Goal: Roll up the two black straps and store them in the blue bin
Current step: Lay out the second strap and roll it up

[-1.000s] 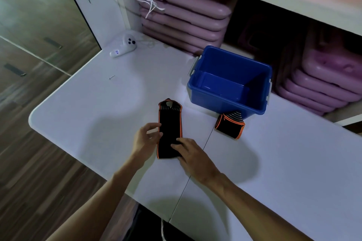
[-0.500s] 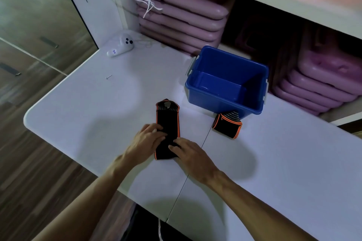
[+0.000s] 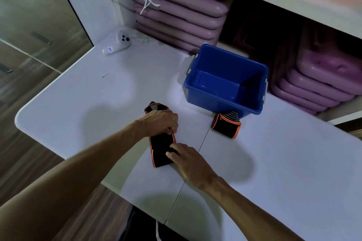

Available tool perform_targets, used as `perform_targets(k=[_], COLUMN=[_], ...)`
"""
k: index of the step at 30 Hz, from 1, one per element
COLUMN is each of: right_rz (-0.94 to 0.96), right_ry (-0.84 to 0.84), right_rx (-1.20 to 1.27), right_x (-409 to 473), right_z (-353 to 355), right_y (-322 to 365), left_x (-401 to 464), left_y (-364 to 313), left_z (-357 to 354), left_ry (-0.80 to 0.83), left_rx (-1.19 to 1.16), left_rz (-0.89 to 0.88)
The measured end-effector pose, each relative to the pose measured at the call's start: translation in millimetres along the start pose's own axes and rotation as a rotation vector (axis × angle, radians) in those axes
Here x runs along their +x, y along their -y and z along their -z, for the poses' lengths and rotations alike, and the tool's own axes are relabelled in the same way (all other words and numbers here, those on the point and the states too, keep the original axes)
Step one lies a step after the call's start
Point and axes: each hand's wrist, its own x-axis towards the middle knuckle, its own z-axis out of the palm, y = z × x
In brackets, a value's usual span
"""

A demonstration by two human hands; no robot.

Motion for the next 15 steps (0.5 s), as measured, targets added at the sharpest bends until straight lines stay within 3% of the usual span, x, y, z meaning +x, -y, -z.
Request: perform_targets(k=[8, 15], right_rz=[-0.017, -0.042], right_ry=[0.032, 0.092], right_rx=[0.004, 0.038], right_x=[-2, -1], right_z=[0, 0], right_y=[0, -1], left_x=[-2, 2], left_y=[8, 13], left_z=[-9, -13], left_ry=[0.0, 0.012], left_rx=[0.269, 0.251], left_rz=[-0.23, -0.222])
